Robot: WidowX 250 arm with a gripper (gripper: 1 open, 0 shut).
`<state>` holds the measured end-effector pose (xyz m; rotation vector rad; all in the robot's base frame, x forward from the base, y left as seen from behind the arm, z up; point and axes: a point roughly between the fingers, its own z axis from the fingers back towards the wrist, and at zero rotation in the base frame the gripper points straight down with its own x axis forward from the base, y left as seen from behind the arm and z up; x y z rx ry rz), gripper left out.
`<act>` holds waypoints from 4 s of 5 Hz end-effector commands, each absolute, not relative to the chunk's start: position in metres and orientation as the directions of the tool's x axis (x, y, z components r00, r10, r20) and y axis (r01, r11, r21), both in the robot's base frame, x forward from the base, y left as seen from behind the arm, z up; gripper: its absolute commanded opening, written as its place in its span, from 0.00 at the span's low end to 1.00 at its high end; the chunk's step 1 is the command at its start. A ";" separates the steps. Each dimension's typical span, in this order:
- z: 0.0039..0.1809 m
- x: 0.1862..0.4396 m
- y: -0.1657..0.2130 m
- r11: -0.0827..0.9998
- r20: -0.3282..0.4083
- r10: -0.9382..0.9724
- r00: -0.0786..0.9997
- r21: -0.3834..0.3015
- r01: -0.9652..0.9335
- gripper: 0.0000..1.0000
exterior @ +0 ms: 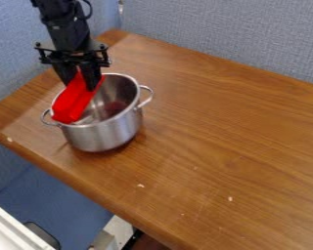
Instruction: Move the red object from the metal pot to the table
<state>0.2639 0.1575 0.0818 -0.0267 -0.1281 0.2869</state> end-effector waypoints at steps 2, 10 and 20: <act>0.048 0.272 0.165 0.978 0.032 0.203 0.979 -0.046 -0.202 0.00; 0.023 0.225 0.103 0.982 -0.028 -0.159 0.987 -0.104 0.156 0.00; -0.033 0.194 0.105 0.885 -0.044 -0.442 0.896 -0.186 0.427 0.00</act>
